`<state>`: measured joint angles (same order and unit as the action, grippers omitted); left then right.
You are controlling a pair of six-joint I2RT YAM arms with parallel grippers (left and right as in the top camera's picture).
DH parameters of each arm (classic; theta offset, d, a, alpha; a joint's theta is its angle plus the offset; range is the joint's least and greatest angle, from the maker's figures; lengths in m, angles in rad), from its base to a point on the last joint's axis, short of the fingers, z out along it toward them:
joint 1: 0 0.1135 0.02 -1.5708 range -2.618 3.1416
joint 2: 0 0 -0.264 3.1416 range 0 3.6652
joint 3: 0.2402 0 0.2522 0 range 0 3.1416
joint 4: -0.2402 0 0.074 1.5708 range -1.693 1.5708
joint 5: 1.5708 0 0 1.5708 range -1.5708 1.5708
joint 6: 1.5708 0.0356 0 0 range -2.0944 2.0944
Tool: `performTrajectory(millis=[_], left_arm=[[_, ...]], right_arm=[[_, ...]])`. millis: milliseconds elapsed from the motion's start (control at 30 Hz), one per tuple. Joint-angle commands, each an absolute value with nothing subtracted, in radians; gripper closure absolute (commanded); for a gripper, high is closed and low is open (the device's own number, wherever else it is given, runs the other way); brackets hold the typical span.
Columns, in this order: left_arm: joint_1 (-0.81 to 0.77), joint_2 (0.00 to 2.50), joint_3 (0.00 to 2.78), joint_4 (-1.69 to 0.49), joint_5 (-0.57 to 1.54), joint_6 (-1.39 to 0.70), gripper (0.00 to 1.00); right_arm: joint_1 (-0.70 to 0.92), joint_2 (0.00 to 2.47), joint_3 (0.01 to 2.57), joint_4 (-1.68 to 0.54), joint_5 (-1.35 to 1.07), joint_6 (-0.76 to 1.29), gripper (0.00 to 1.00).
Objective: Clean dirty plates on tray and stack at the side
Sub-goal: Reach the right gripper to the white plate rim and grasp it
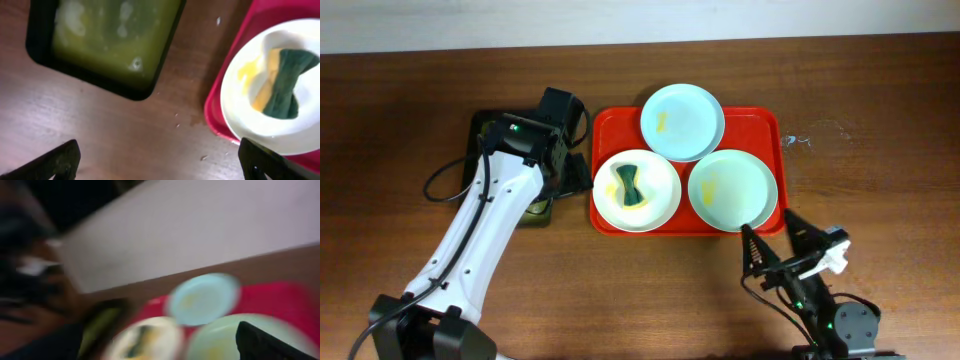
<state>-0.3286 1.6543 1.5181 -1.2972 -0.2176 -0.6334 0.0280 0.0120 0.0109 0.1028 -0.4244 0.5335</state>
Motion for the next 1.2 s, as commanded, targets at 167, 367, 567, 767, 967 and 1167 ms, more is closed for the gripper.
performTrajectory(millis=[167,367,567,767,967,1167], left_arm=[[-0.324,1.664,1.519,-1.326,-0.221,-0.636,0.01],[-0.324,1.664,1.519,-1.336,-0.221,-0.636,0.01],[-0.324,1.664,1.519,-1.319,-0.142,-0.636,0.01],[-0.324,1.668,1.519,-1.311,-0.081,-0.636,0.12],[-0.324,1.670,1.509,-1.308,-0.082,-0.636,0.12],[-0.324,1.670,1.454,-1.235,-0.081,-0.636,0.10]], right_arm=[[0.033,0.018,0.175,0.725,-0.265,0.849,0.02],[0.033,0.432,0.988,-0.470,-0.437,0.198,0.02],[0.033,1.211,1.811,-1.243,-0.601,0.086,0.02],[0.125,1.716,1.829,-1.289,-0.422,0.086,0.52],[0.236,2.088,1.829,-1.184,-0.277,0.085,0.53],[0.340,2.207,1.809,-1.092,-0.275,0.003,0.53]])
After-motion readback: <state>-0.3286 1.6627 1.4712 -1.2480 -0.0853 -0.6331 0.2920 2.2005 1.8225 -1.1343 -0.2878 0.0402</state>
